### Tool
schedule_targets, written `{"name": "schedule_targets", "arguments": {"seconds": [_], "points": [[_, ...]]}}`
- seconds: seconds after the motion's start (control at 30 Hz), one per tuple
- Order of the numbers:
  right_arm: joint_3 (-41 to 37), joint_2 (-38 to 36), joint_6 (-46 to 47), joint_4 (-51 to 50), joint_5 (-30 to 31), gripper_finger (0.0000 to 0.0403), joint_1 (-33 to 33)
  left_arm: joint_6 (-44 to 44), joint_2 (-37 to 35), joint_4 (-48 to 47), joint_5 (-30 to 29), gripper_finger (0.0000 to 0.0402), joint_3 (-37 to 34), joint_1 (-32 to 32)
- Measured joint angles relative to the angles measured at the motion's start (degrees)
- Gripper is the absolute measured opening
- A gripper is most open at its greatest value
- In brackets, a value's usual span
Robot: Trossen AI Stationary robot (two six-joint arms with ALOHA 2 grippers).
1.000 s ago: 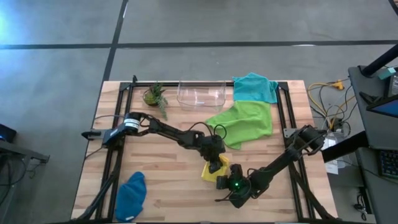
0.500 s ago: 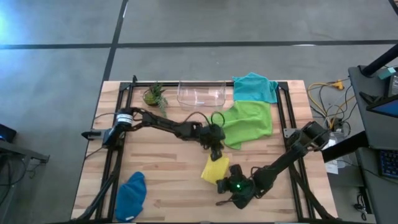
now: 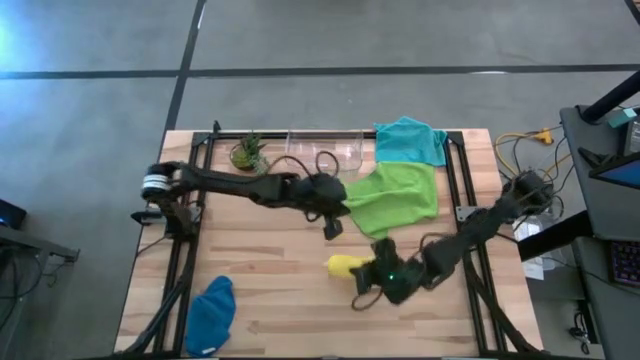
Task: Fold microfiber towels
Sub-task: Put the yellow towel into the bin
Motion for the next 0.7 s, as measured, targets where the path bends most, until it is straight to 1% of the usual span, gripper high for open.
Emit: {"name": "schedule_targets", "arguments": {"seconds": [0.23, 0.37, 0.5, 0.7], "points": [[-0.74, -11.26, -16.38, -1.26, -7.16, 0.0009, -9.99, -0.63, -14.10, -1.56, -0.97, 0.0000, -8.67, 1.82], [-0.80, -16.07, -25.68, -1.58, -12.04, 0.0009, -17.57, -4.52, -21.85, -3.53, -2.50, 0.0000, -14.86, 2.10], [-0.78, -18.76, -33.88, -1.45, -22.20, 0.0009, -27.55, -10.39, -28.87, -3.61, -2.87, 0.0000, -21.94, 2.10], [-0.78, -17.91, -42.96, 0.11, -38.56, 0.0009, -42.56, -20.87, -36.78, -3.09, -3.93, 0.0000, -31.74, 1.03]]}}
